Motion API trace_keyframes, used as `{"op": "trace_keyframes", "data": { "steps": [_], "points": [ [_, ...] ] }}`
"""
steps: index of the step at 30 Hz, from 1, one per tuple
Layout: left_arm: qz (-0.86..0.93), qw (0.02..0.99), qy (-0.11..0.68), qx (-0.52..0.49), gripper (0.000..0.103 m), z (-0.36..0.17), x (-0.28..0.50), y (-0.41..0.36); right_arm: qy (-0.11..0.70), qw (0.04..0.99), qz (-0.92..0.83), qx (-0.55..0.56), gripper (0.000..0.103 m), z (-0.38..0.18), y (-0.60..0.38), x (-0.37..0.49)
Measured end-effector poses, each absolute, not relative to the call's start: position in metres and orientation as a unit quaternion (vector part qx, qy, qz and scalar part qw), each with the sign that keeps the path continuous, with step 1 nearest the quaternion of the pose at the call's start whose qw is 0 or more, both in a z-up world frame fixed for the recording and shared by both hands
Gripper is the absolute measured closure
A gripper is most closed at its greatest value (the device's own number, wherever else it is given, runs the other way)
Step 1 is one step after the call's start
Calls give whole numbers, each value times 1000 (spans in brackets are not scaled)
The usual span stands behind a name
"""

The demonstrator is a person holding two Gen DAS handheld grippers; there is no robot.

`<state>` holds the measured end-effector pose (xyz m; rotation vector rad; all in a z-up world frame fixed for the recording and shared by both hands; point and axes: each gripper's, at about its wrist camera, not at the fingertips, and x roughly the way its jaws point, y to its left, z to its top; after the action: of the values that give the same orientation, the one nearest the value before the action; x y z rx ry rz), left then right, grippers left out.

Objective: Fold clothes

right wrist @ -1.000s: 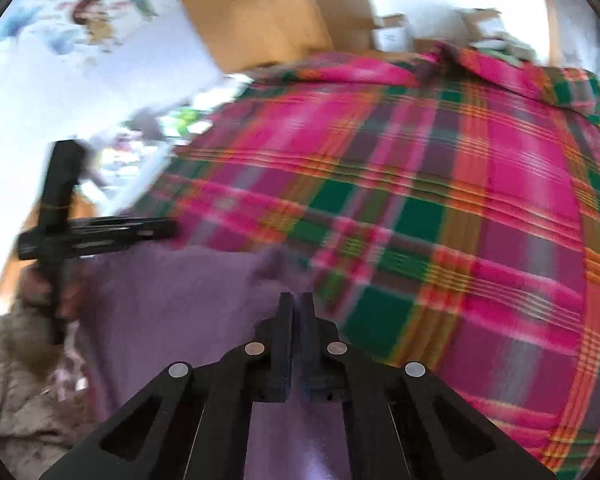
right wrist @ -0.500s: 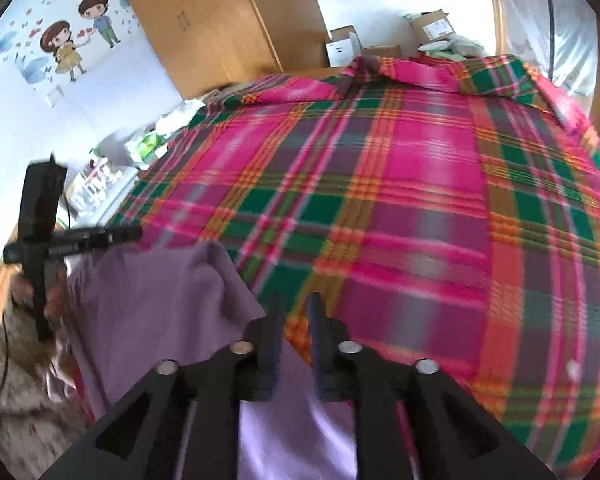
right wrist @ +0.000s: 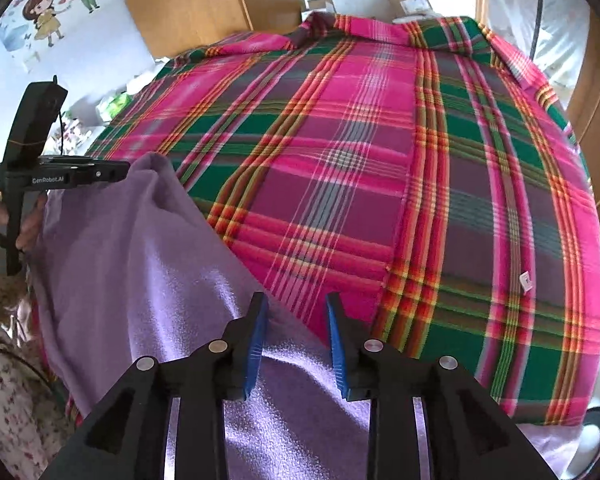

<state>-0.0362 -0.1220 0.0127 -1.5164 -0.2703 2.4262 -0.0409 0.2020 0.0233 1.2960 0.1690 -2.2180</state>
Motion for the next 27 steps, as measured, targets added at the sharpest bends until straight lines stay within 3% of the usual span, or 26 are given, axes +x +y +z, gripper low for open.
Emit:
{"op": "trace_keyframes", "data": {
  "steps": [4, 16, 17, 19, 22, 27],
  "points": [
    [835, 133, -96, -525, 85, 13, -41, -120, 26, 315, -827, 466, 73, 35, 212, -36],
    [833, 140, -81, -528, 83, 11, -46, -106, 59, 332, -807, 485, 69, 17, 200, -30],
    [835, 139, -78, -527, 83, 11, -46, -104, 58, 330, -808, 485, 71, 17, 202, -30],
    [839, 137, -70, -522, 85, 12, -47, -101, 60, 324, -814, 478, 99, 19, 202, -30],
    [850, 127, -48, -509, 94, 13, -45, -97, 61, 305, -833, 458, 100, 26, 204, -29],
    [851, 114, -58, -509, 94, 11, -49, -101, 60, 293, -836, 460, 100, 21, 206, -30]
  ]
}}
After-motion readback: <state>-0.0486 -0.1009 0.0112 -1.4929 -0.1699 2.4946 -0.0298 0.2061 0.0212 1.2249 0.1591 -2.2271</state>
